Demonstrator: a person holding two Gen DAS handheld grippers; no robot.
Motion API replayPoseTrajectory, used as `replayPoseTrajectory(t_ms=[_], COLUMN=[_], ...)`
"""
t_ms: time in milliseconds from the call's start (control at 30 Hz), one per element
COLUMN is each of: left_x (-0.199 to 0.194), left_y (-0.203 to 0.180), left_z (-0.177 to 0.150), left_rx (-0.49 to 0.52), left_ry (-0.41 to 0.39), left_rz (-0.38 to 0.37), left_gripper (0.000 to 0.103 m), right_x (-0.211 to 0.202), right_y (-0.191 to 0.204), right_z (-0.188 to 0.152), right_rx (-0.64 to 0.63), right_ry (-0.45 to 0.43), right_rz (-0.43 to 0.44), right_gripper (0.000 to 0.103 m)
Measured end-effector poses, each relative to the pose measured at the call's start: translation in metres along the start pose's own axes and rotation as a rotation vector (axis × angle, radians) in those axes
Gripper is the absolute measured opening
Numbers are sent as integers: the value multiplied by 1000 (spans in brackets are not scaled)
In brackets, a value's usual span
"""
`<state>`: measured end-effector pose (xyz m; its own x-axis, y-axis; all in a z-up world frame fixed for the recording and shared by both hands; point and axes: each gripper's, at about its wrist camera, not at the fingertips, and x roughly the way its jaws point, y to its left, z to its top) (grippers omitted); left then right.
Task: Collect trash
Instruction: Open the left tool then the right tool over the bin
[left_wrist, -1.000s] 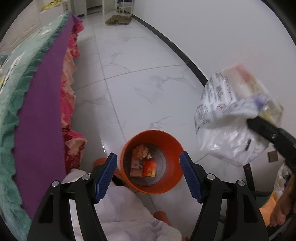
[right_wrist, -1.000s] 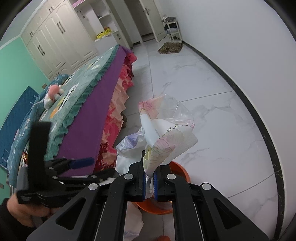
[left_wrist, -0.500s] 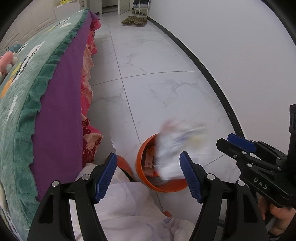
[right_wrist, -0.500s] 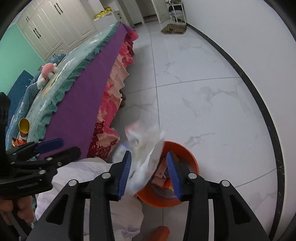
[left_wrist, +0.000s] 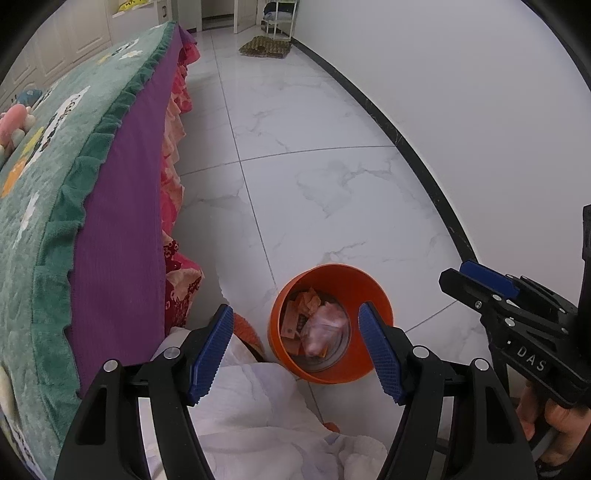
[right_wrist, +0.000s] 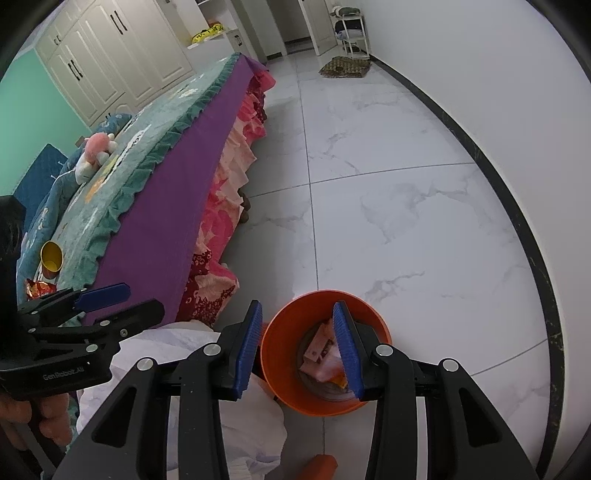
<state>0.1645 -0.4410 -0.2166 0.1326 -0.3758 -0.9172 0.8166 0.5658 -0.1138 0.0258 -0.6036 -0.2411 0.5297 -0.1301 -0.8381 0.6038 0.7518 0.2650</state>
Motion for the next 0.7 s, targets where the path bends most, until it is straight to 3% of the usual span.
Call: replayPoseTrajectory(t_ms=[333,467,700], left_x=[-41,-66,-103], left_y=[6,13,21], left_z=[-6,-12,-26], left_rx=[-15,-36,-61], left_ry=[-78,-127,-201], left_rz=[23,44,68], left_gripper=[71,71,77], right_x=[-38,-60,-93], right_y=[25,41,73], right_z=[4,7,8], right_rx=[-33,-58,-107], right_ry=[-61,-102,-168], right_rz=[66,93,144], right_gripper=[41,51,52])
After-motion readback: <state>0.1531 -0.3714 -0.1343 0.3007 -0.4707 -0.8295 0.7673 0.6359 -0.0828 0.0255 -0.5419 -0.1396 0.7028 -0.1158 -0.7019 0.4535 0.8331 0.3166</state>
